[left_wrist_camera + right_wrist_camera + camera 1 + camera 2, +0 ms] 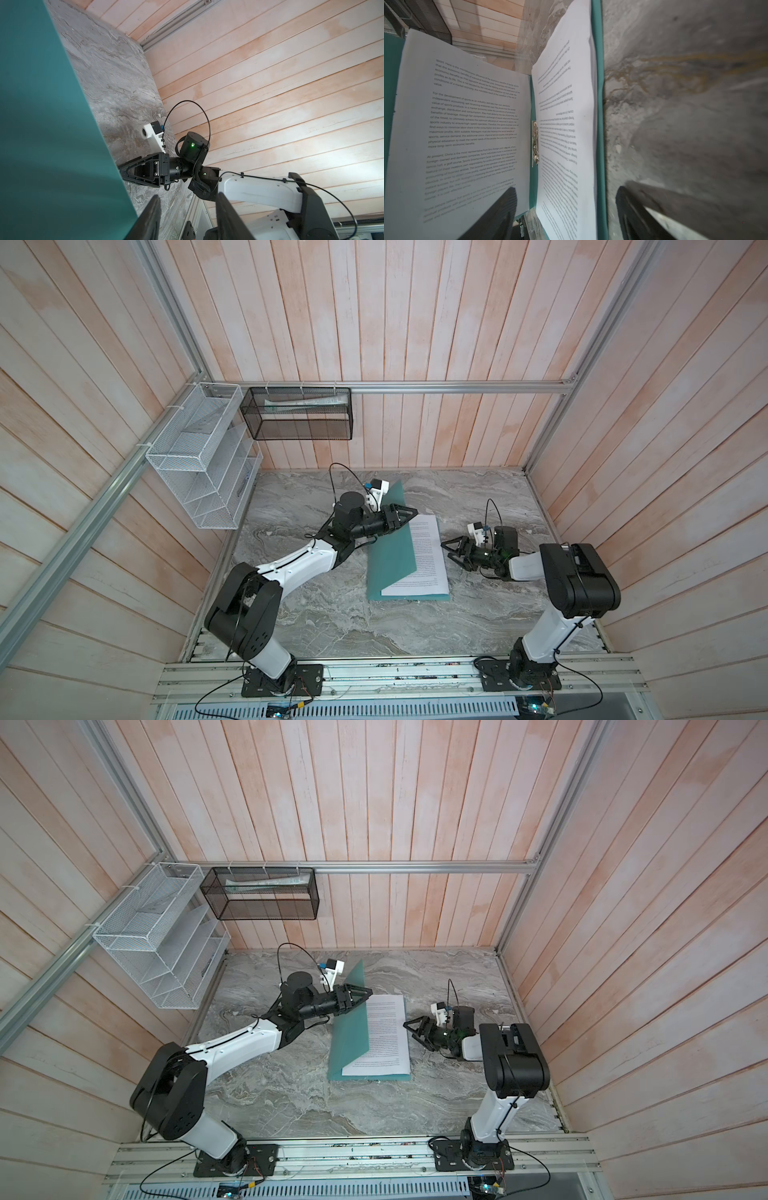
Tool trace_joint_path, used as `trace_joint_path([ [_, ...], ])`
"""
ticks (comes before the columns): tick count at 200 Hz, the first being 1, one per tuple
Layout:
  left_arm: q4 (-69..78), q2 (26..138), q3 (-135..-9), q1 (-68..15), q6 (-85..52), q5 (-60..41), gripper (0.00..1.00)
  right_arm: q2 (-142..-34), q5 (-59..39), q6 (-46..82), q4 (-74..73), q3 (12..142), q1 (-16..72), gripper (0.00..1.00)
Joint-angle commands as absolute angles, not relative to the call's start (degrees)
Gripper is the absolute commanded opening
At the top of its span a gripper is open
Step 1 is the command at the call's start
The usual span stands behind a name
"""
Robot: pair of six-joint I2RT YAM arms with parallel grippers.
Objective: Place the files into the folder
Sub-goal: 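Lift the teal folder cover with the left gripper and swing it over the sheets, then lay the cover flat closed and draw the left gripper back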
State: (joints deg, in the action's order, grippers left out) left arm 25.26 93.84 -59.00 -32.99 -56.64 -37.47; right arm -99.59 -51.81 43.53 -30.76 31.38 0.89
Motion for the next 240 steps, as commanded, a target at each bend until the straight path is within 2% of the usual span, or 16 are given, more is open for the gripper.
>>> trace_joint_path([
  [1,27.28,96.27,-61.75,-34.13,-56.86,-38.79,0.46,-96.13,-46.68,43.29,-24.78,29.63,-2.34,0.79],
  [82,18.15,95.62,-64.39,-34.99,-49.76,-36.23,0.48,-89.2,-42.19,38.12,-16.85,30.41,-4.32,0.79],
  [108,10.05,91.71,-62.98,-34.3,-42.79,-28.55,0.58,-87.2,-42.05,37.69,-17.58,29.54,-4.22,0.79],
  [115,7.48,90.15,-62.29,-34.19,-40.12,-24.87,0.65,-86.24,-41.64,36.82,-17.11,29.53,-3.98,0.79],
  [120,5.85,88.96,-61.57,-34.19,-38.12,-21.49,0.74,-85.49,-41.18,35.86,-16.34,29.65,-3.6,0.79],
  [125,4.52,87.68,-60.66,-34.19,-36.28,-18.16,0.78,-84.56,-40.31,34.5,-15.07,29.96,-3.09,0.78],
  [128,3.97,86.82,-60.0,-34.19,-35.12,-16.31,0.85,-83.94,-39.74,33.67,-14.16,30.26,-2.67,0.79],
  [132,3.6,85.66,-58.9,-34.19,-33.78,-13.68,0.95,-83.24,-38.44,32.53,-12.83,30.74,-2.04,0.79],
  [136,3.3,84.49,-57.78,-34.11,-32.75,-10.9,0.99,-82.25,-37.15,31.34,-11.4,31.23,-1.28,0.81],
  [145,3.27,81.86,-54.93,-33.8,-31.15,-5.11,1.0,-80.22,-33.88,28.96,-8.59,32.37,0.88,0.97],
  [148,3.72,80.82,-53.76,-33.69,-30.6,-3.3,1.0,-79.53,-32.33,28.38,-7.59,32.69,1.75,0.98],
  [177,16.42,70.57,-39.51,-33.57,-19.62,10.31,1.0,-73.92,-17.01,24.4,-0.89,37.33,12.11,0.98],
  [195,25.81,64.54,-30.42,-33.45,-9.16,18.17,1.0,-69.78,-3.95,22.71,-0.06,39.31,18.41,0.98],
  [210,27.93,60.74,-26.43,-31.33,-4.75,24.12,1.0,-65.27,3.5,18.17,-6.22,36.97,23.09,0.98],
  [224,24.76,57.31,-24.57,-25.36,-5.25,25.22,1.0,-61.3,10.42,14.63,-15.48,32.35,26.3,0.98],
  [240,27.39,53.13,-19.34,-18.91,-6.59,26.25,1.0,-58.87,12.99,14.09,-24.21,28.07,26.6,0.98],
])
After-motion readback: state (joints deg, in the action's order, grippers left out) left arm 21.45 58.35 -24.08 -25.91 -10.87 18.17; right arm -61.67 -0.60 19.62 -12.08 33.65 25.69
